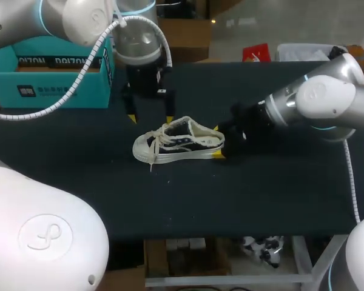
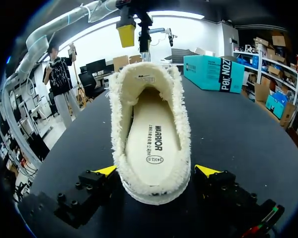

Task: Open the shoe tongue, take the insole out of the shoe, put the insole back into the shoe, and pack the shoe into the shoebox

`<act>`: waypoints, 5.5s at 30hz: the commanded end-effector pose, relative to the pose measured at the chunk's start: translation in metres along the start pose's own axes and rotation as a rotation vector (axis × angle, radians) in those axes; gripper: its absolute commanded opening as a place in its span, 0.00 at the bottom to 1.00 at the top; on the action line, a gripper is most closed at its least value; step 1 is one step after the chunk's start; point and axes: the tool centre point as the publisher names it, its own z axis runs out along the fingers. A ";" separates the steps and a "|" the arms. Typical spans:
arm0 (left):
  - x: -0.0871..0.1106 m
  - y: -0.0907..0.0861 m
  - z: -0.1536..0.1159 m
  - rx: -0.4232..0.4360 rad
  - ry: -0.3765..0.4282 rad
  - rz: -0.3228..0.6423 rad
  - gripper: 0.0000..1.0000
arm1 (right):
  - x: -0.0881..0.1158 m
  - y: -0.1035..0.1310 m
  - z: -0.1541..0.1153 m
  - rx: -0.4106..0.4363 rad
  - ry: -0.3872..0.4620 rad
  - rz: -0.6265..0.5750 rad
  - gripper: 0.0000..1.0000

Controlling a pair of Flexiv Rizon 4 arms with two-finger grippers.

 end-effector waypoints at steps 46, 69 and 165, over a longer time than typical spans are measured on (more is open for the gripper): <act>0.075 -0.027 0.046 -0.074 -0.274 -0.124 0.18 | -0.006 -0.004 0.014 -0.020 0.031 -0.024 0.00; 0.005 0.005 0.032 0.088 0.095 -0.177 0.00 | -0.006 -0.004 0.014 -0.020 0.031 -0.024 0.00; 0.052 -0.007 0.107 -0.144 0.156 1.275 0.00 | -0.006 -0.004 0.014 -0.020 0.031 -0.024 0.00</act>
